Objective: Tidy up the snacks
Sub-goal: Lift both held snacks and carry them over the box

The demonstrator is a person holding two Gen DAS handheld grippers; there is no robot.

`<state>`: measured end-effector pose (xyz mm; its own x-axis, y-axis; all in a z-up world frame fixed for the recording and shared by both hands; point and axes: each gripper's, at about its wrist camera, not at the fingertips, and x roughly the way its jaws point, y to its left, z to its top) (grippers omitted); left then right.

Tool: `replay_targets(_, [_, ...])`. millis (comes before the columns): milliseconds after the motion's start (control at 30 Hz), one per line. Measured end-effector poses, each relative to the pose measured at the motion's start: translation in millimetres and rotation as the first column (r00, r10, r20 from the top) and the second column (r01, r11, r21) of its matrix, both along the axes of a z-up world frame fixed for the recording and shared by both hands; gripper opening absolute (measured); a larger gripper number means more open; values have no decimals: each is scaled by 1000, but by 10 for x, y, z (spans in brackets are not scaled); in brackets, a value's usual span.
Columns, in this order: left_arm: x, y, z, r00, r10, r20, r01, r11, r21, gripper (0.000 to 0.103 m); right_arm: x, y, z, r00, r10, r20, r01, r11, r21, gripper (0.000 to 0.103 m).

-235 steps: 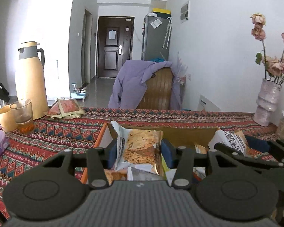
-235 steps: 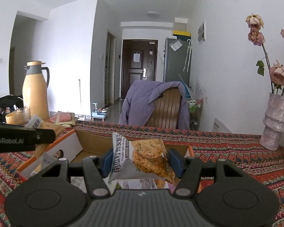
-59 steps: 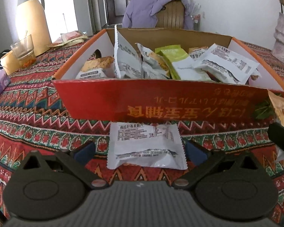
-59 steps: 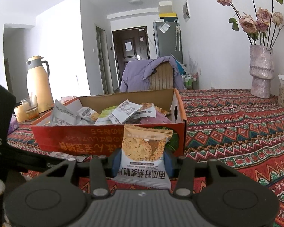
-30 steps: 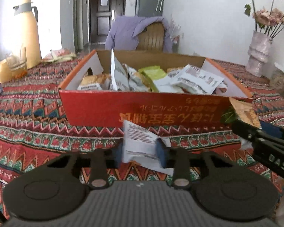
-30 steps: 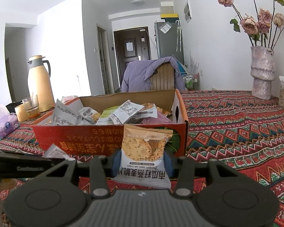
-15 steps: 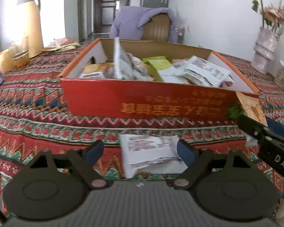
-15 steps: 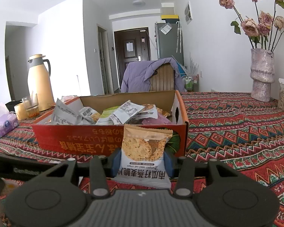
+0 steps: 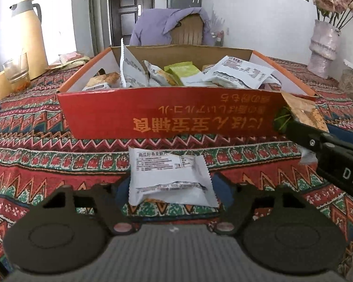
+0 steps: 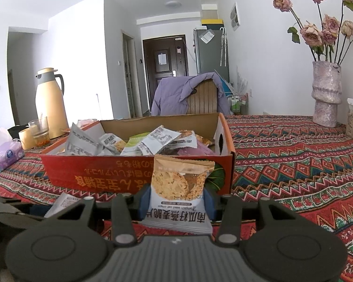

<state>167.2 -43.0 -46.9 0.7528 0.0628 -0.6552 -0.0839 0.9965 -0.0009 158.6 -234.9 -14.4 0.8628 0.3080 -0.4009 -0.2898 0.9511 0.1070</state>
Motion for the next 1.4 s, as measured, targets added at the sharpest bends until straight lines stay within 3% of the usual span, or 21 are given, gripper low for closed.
replay_targets(67, [-17,-2,2,1000,-6,5,6,1000,-4,69,-1,-2,1,1000,0,1,0,1000,0,45])
replay_targets(133, [-37,-15,6,1000,-15,15,15,1000,3,56,0,0,1,1000,0,2,0,1000,0,45])
replay_targets(400, [-80,-18,5,999,-28,36,28,1000,-1,44,-1,1,1,1000,-1,2,1,1000,0,45])
replay_targets(967, [-210,85,128,996,-20,92,24,999,-40,44,-17,14,7,1000,4,11,-4,1000,-5,45])
replay_targets(1267, [-350,201,457,984,-17,179,22,999,-25,44,-170,189,119,993,53,102,-44,995,-85,45])
replay_targets(1400, [-323,242,669,974,-3,226,4,1000,-4,44,-188,252,284,989,71,128,-62,996,-71,45])
